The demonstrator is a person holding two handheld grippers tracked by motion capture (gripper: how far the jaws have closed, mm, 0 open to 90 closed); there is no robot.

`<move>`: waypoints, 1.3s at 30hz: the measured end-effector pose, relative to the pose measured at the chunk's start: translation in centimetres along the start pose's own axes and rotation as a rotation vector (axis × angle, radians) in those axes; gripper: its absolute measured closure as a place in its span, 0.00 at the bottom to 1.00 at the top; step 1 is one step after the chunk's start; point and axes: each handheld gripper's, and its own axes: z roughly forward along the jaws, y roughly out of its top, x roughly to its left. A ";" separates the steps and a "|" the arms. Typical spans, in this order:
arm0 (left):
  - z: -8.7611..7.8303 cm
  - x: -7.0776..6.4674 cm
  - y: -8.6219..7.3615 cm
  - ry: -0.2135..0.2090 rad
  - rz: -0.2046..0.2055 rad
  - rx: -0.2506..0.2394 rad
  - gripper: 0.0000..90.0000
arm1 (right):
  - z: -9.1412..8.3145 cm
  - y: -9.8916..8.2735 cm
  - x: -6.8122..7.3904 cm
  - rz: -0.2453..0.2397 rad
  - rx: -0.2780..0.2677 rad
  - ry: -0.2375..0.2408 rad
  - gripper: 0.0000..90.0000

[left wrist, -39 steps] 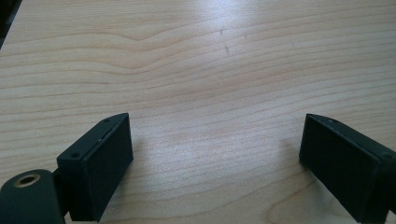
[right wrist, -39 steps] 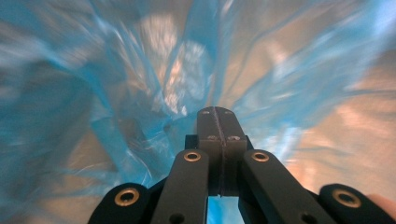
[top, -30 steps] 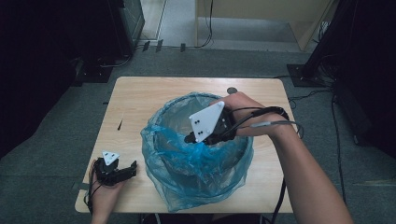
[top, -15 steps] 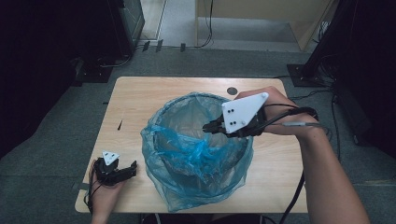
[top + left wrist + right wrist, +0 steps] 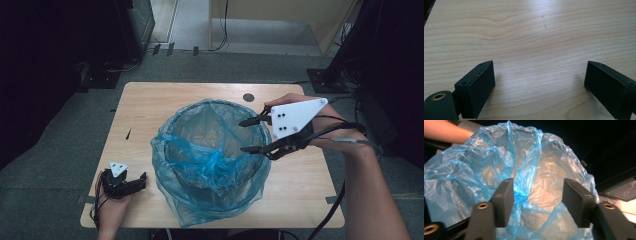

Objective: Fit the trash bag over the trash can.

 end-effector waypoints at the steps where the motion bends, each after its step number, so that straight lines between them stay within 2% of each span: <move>1: 0.0 0.0 0.0 0.000 0.000 0.000 0.11 | -0.2 -0.2 0.0 0.009 -0.004 -0.004 0.43; 6: 0.0 0.0 0.0 0.000 0.000 0.000 0.11 | -1.6 -1.5 0.3 0.082 -0.072 -0.031 0.38; 12: 0.0 0.0 0.0 0.000 0.000 0.000 0.11 | -3.1 -3.2 0.9 0.139 -0.113 -0.082 0.31; 15: 0.0 0.0 0.0 0.000 0.000 0.000 0.11 | -3.7 -4.1 1.3 0.180 -0.121 -0.081 0.27; 20: 0.0 0.0 0.0 0.000 0.000 0.000 0.11 | -4.6 -5.4 2.1 0.232 -0.171 -0.067 0.17; 23: 0.0 0.0 0.0 0.000 0.000 0.000 0.11 | -4.9 -6.4 2.8 0.224 -0.162 -0.113 0.16; 30: 0.0 0.0 0.0 0.000 0.000 0.000 0.11 | -5.0 -9.0 4.0 0.292 -0.178 -0.155 0.04; 39: 0.0 0.0 0.0 0.000 0.000 0.000 0.11 | -4.9 -12.5 5.8 0.356 -0.191 -0.196 0.04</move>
